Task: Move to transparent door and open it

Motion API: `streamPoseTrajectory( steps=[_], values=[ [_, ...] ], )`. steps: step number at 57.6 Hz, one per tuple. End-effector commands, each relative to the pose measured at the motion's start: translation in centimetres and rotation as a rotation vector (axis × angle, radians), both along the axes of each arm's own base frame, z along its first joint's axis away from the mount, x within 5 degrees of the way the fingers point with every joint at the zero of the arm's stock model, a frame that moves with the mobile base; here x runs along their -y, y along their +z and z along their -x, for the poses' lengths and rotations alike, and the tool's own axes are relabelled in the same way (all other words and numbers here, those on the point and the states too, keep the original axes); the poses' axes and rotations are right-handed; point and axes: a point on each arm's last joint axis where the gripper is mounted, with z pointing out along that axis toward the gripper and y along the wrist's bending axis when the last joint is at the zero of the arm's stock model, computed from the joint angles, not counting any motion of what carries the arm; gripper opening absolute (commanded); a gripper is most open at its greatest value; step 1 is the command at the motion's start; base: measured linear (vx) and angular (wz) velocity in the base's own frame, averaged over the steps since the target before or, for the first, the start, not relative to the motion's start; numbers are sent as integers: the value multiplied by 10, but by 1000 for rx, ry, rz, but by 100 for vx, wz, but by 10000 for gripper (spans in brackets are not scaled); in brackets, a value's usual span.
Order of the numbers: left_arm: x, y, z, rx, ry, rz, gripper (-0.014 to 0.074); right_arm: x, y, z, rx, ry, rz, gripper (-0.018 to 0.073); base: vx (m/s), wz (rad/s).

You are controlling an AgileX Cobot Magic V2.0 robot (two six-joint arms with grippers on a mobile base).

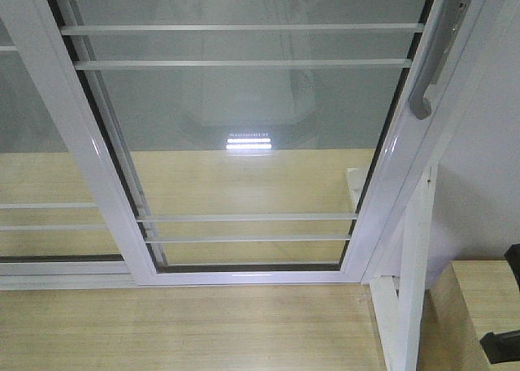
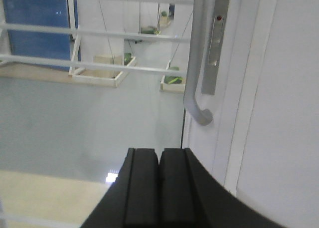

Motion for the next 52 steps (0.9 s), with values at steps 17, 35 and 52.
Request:
streamPoseTrajectory(
  steps=[17,35,52],
  values=[
    [0,62,12,121,-50,209,4,5,91,9,313,-34,-120,0,0,0],
    [2,163,-31,-37,-36,118,4,-6,202,-43,136,13,-19,0,0,0],
    [3,173,-83,-187,-29,118,4,-11,214,-93,37,15,-11,0,0,0]
  ],
)
